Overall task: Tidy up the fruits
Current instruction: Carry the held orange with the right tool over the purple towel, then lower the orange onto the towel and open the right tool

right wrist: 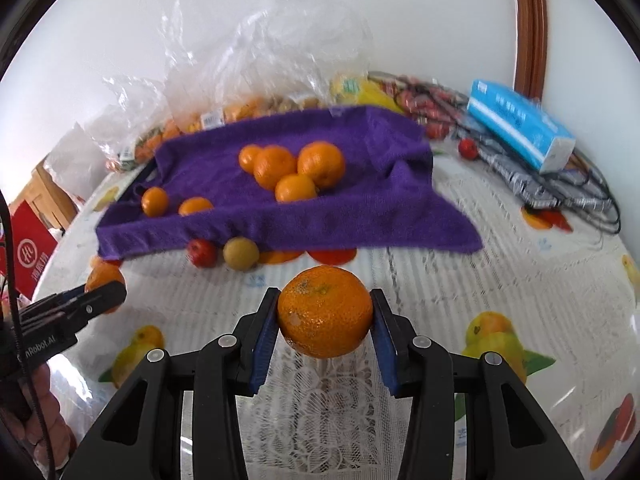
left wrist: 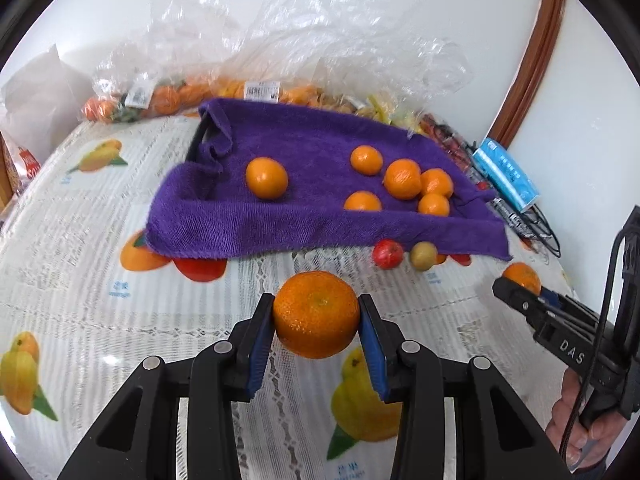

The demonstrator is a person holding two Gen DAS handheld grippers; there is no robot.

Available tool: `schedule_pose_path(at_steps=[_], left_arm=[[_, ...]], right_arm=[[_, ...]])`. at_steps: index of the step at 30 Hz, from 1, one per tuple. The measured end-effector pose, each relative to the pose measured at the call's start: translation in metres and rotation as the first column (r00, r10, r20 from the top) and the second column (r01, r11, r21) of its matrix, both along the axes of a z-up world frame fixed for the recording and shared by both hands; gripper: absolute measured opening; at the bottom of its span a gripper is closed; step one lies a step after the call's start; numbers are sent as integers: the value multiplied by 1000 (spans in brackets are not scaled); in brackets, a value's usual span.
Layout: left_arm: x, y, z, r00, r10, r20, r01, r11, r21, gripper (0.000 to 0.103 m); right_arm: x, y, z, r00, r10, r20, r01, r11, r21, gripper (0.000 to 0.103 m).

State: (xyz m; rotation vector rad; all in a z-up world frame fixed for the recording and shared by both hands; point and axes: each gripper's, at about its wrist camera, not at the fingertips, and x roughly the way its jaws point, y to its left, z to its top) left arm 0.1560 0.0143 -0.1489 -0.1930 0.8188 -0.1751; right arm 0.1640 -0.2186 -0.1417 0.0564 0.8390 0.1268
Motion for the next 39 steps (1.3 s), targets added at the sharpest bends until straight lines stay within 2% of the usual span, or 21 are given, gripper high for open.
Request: schedule_pose_path(at_steps=[5,10,15,26,30,34,39], left_arm=[[-1,3,28,999,10,40,-9,1000,-5,39],[14,9,55,994,32,100,-32,999,-1,39],[34,16,65,989,65,130,-65,998,-5,39],[85,22,52,988,92,122,-93,996,8,39],[94,27,39,988,100,114,-99,995,-9,39],[97,34,28,989,114,92,-113,993,-20,39],[98,36,26,987,120,102,-119,993,-18,39]], right_arm=[[3,6,29,998,8,63,-8,1000,-2,44],[17,12,53,993,17,117,-18,1000,0,44],[36,17,65,989,29,144,-30,1000,7,44],[84,30,72,982,59,180,-61,998,3,44],[93,32,59,981,70,180,-72,997,10,44],[102,29,37,987,73,141,-78,997,25,44],[106,20,33,989,57,138,-63,997,35,44]])
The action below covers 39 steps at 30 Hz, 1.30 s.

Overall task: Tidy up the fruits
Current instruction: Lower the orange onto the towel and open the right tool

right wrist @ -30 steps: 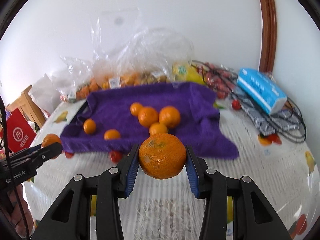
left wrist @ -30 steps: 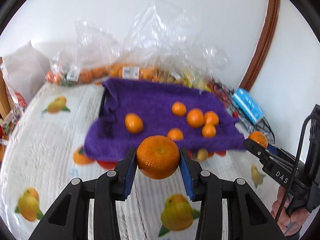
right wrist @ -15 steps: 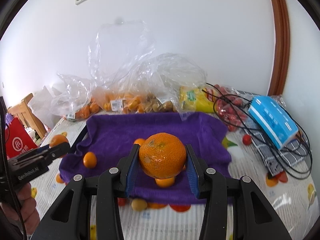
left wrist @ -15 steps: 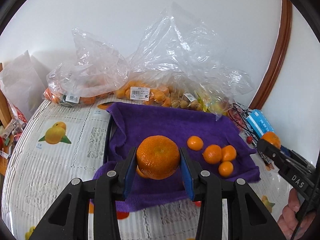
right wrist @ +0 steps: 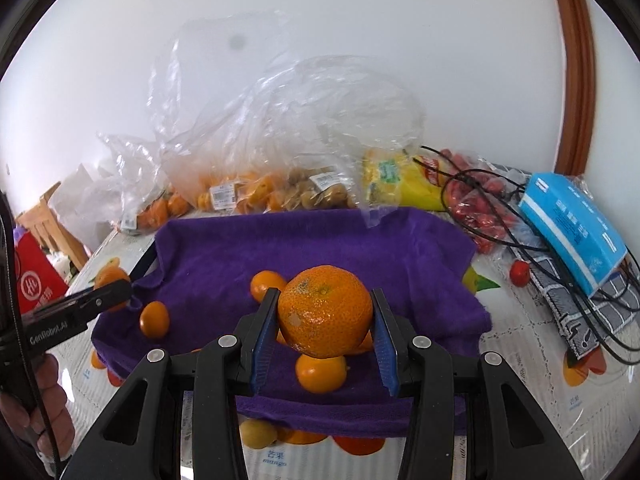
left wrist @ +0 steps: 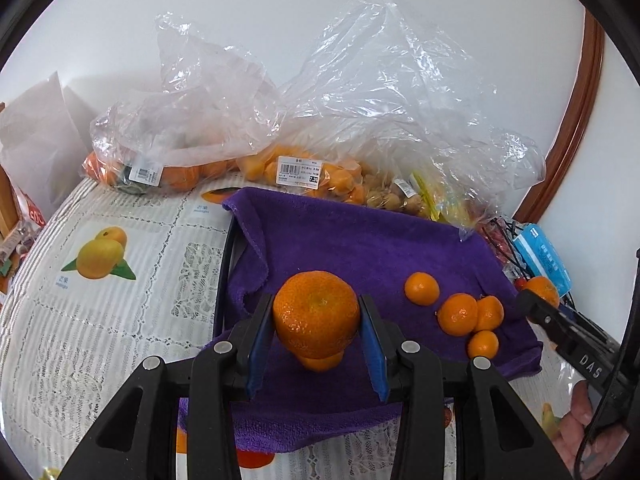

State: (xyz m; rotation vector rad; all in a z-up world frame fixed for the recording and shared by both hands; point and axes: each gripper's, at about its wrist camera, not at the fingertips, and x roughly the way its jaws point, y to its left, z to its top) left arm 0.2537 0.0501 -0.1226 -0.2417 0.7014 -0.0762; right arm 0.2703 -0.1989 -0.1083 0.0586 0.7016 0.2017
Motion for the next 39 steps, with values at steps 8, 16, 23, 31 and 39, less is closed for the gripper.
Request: schedule_pose_path(at_steps=[8,16,23,31,39], left_arm=[[4,0,-7,1000,-2,-19,2,1000,-6,39],[2,-1,-5,1000,-10,-14,10,1000,-15,39],[1,-5,-3,1000,-19,-7,19,1000,-9,39],[2,-3,-5,1000,-18,-15,17,1000,-20,39],[1,-4,-4,1000,-17,-10,17,1000,-14,39]], right_arm=[[2,-14,0,1000,-30,-6,31,998,46,44],[3,-12,-4,1000,-29,-8,29,999,39,44],[4,-11,-6,1000,-28,-9,28,999,37,44],[5,-9,-7,1000,-29,-6,29,999,24,44],[4,-7,-7,1000,-27,1,27,1000,14,44]])
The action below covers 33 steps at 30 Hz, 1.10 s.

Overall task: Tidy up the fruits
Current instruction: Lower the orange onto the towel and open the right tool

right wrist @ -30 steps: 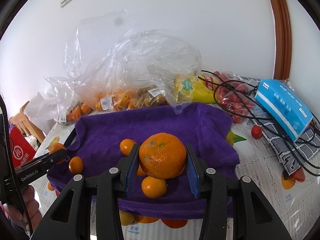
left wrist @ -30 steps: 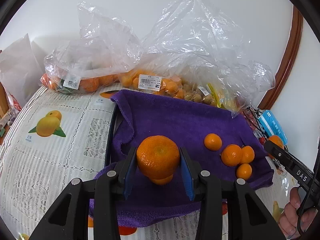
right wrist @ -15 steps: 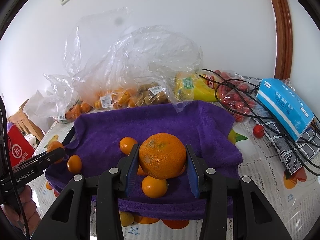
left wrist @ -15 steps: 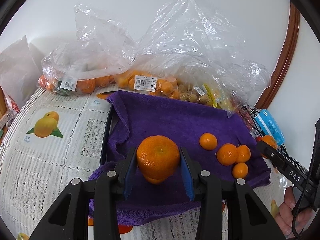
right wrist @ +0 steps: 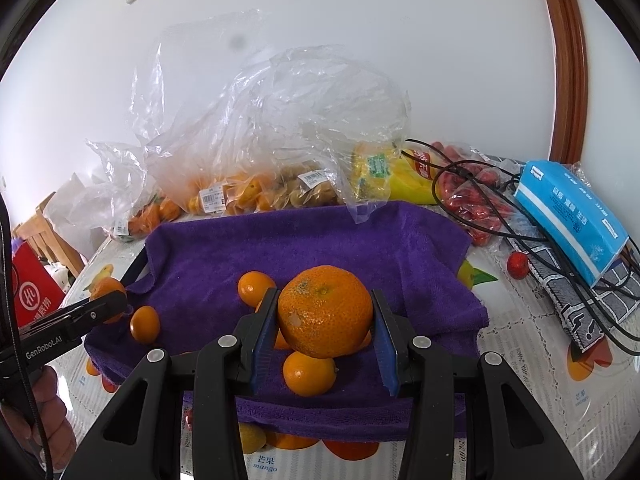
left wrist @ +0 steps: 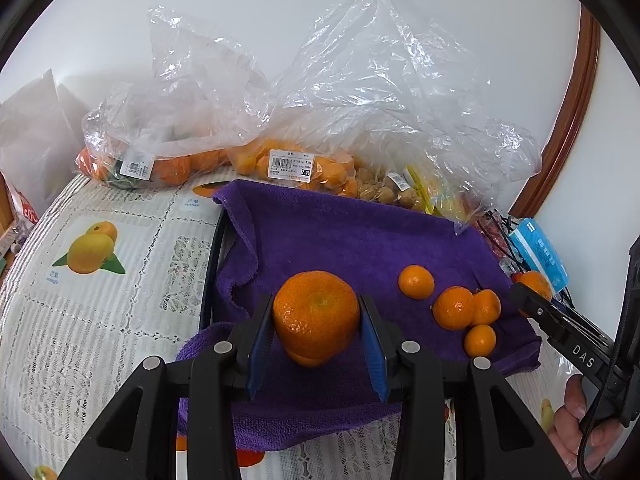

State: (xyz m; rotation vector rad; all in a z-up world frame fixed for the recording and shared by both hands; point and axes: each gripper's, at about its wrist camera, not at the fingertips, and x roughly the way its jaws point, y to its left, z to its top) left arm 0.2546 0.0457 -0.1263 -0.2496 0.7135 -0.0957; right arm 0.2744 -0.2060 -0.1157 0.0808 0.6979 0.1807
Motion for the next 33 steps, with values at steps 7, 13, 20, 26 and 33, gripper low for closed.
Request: schedule_pose_path(at_steps=[7,13,20,26,33], left_arm=[[0,2,0,1000,6,-3,-6,1000,-8,39],[0,5,1,1000,18,-4,-18,1000,-15,39],[0,4,1,1000,13,-2,-13,1000,-9,39],[1,4,0,1000,13,-8,-13,1000,-13,39],[1,4,-1,1000,11,-14,-11,1000,-16,39]], right_arm=[[0,-2,1,1000,-17,6,17,1000,-8,44],[-1,-10,6,999,-41,25,41,999,-3,44],[3,-7,1,1000,-26,-1,26,1000,4,44],[8,1,-10,999,-22,-46,19,998,-66,44],[15,-8,-22,993,-50,-108,41,995,-86,44]])
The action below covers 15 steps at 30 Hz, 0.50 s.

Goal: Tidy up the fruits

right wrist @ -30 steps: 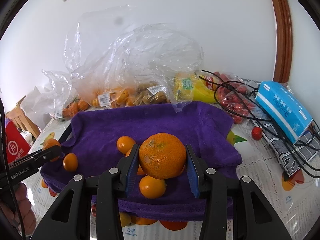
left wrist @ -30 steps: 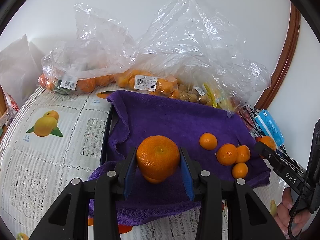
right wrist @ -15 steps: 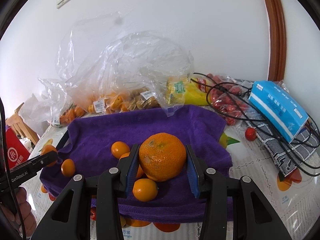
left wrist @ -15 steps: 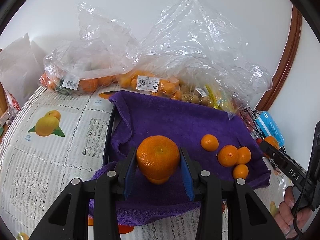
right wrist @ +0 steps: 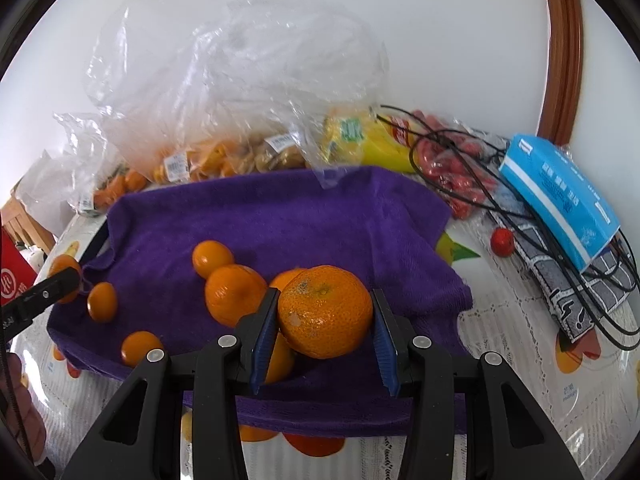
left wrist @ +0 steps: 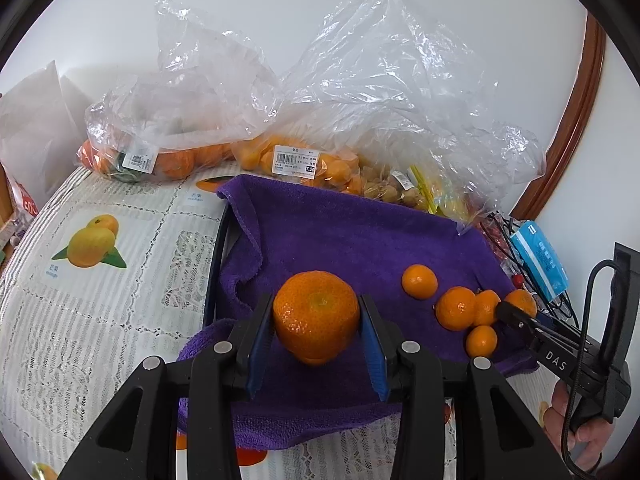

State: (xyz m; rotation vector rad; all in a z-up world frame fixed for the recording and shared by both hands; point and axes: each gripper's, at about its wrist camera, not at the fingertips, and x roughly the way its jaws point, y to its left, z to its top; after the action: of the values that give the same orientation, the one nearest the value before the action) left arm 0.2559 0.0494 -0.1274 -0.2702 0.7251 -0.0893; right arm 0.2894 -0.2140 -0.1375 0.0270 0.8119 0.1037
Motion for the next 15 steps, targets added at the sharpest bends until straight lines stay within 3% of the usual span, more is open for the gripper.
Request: schedule_pose_path(at_steps=[8,15], left_arm=[[2,-2,-4,1000,-7,-13,7,1000,0,39],[5,-8,-11,999,-23,-30,23,1000,8,39]], right_arm=[[-2,10,-3,999,40,-17,-41,998,-57,44],[-7,9,7,999,51,15,-51,998,-41,44]])
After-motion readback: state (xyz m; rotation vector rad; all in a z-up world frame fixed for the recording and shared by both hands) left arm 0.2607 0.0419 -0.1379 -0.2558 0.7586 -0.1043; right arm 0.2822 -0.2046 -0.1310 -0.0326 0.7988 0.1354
